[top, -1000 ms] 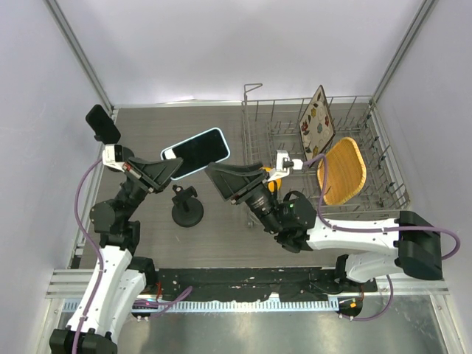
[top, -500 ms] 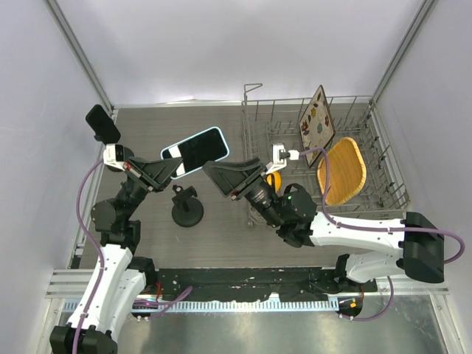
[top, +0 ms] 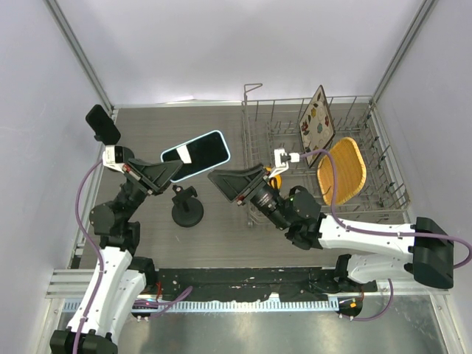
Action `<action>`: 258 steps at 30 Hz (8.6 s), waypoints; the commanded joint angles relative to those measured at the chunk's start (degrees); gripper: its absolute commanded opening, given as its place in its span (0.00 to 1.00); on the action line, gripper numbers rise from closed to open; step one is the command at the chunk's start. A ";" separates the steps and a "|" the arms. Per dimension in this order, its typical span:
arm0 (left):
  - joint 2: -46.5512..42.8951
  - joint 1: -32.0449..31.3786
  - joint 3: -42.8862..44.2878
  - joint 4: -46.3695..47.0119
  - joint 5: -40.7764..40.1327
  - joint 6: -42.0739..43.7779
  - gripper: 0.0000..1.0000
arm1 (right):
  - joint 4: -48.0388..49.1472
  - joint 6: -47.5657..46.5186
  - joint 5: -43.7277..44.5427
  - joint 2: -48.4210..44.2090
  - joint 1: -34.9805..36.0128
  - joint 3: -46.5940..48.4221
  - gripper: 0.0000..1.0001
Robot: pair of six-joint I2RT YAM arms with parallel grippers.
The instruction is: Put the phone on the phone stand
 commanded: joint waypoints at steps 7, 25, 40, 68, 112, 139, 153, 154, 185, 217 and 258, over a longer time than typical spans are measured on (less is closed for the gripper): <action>-2.11 -0.22 2.93 4.22 -0.75 -2.38 0.00 | 1.96 -0.41 -3.08 4.65 -2.11 7.34 0.58; -6.33 -0.30 4.50 -18.05 6.08 6.82 0.38 | 3.92 -2.17 -5.37 4.85 -6.06 6.48 0.01; -0.38 -1.44 29.39 -64.09 25.32 56.77 0.68 | -63.56 -36.43 -52.60 -10.64 -17.84 19.99 0.01; 27.95 -54.45 43.72 -79.38 1.53 75.66 0.16 | -91.55 -48.05 -62.68 -10.63 -17.84 25.64 0.01; 4.04 -54.45 36.86 -69.70 -19.91 62.92 0.00 | -20.10 -9.11 -54.86 -13.36 -9.06 -0.29 0.01; 4.39 -54.45 51.79 -97.01 -55.81 65.29 0.00 | -49.68 -25.88 -29.31 -15.38 -7.56 8.66 0.66; -24.44 -54.53 46.78 -95.27 -75.47 61.51 0.00 | -55.89 -29.76 1.66 12.01 -2.21 28.71 0.47; -22.26 -54.53 48.44 -98.15 -75.11 61.51 0.00 | -54.22 -30.55 1.92 12.91 -1.94 28.45 0.47; -10.82 -54.53 45.83 -101.61 -71.24 66.08 0.00 | -44.01 -38.99 0.86 27.16 -0.44 27.92 0.29; -0.27 -54.53 39.68 -91.87 -42.29 70.37 0.00 | -50.49 -54.37 -19.31 24.00 -5.35 30.29 0.01; 19.16 -35.02 27.37 -55.11 -1.11 97.80 0.00 | -64.13 -69.67 -64.52 25.92 -20.74 33.19 0.01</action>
